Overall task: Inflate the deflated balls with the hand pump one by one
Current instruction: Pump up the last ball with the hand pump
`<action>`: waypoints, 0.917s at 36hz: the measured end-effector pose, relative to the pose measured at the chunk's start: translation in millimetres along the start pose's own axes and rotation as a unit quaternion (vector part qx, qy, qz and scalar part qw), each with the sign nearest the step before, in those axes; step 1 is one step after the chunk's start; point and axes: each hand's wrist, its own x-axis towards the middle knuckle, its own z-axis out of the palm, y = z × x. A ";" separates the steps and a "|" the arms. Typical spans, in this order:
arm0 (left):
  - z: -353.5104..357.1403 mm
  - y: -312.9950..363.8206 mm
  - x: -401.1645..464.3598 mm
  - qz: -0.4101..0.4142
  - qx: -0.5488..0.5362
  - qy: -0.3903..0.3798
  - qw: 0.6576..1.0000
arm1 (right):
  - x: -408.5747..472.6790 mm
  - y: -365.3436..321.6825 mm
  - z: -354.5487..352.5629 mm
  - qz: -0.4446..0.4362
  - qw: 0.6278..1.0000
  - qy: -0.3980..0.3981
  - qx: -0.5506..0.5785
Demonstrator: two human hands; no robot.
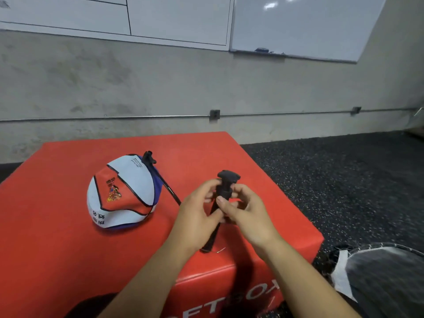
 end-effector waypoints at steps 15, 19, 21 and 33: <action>32.0 -1.0 -2.4 -0.005 -0.059 -0.036 0.998 | -6.0 -27.8 -54.8 -0.146 0.956 0.058 -0.246; 34.6 -0.2 -7.9 -0.013 -0.078 -0.039 0.996 | -8.3 -39.5 -58.8 -0.169 0.954 0.070 -0.238; 35.3 0.1 -10.0 -0.018 -0.083 -0.047 0.995 | -6.7 -53.8 -64.0 -0.188 0.953 0.094 -0.216; 32.3 0.3 -18.2 -0.016 -0.120 -0.055 0.991 | -14.5 -144.9 -81.1 -0.164 0.907 0.113 -0.372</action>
